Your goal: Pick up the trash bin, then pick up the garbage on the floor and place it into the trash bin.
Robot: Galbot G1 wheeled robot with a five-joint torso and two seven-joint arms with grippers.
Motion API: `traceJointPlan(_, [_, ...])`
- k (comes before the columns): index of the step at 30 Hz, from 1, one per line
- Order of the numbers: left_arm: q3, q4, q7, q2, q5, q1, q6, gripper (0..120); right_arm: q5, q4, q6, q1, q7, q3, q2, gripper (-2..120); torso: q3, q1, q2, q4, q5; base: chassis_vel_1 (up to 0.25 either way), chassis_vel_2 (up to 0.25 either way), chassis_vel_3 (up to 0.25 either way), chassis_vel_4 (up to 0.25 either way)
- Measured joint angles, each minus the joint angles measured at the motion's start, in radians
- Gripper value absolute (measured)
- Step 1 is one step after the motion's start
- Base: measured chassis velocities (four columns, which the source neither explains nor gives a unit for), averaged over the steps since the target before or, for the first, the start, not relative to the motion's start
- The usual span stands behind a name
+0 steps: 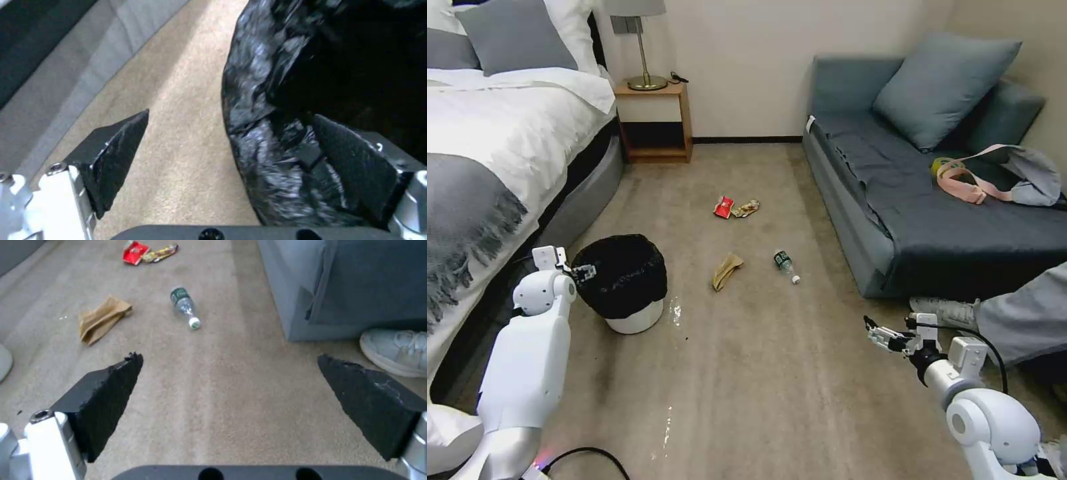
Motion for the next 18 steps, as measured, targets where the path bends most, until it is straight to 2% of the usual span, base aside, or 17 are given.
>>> traceJointPlan(7, [0.009, 0.096, 0.008, -0.012, 0.026, -0.043, -0.027, 99, -0.004, -0.005, -0.001, 0.001, 0.002, -0.014, 0.011, 100, 0.0, 0.0, 0.0, 0.0, 0.0, 0.0, 0.0, 0.0, 0.0])
traceJointPlan(14, [0.022, 0.143, 0.009, -0.019, 0.041, -0.071, -0.022, 97, -0.006, -0.005, -0.002, 0.001, 0.005, -0.024, 0.017, 100, 0.0, 0.0, 0.0, -0.0001, 0.0, 0.0, 0.0, 0.0, 0.0])
traceJointPlan(16, [0.024, 0.152, 0.005, -0.02, 0.052, -0.076, -0.014, 94, -0.006, -0.005, -0.002, 0.001, 0.006, -0.025, 0.017, 100, 0.0, 0.0, 0.0, -0.0001, 0.0001, 0.0, 0.0, 0.0, 0.0])
traceJointPlan(18, [0.028, 0.166, -0.001, -0.022, 0.074, -0.084, -0.006, 86, -0.006, -0.002, -0.003, 0.003, 0.007, -0.027, 0.017, 100, 0.0, 0.0, 0.0, 0.0, 0.0, 0.0, 0.0, 0.0, 0.0])
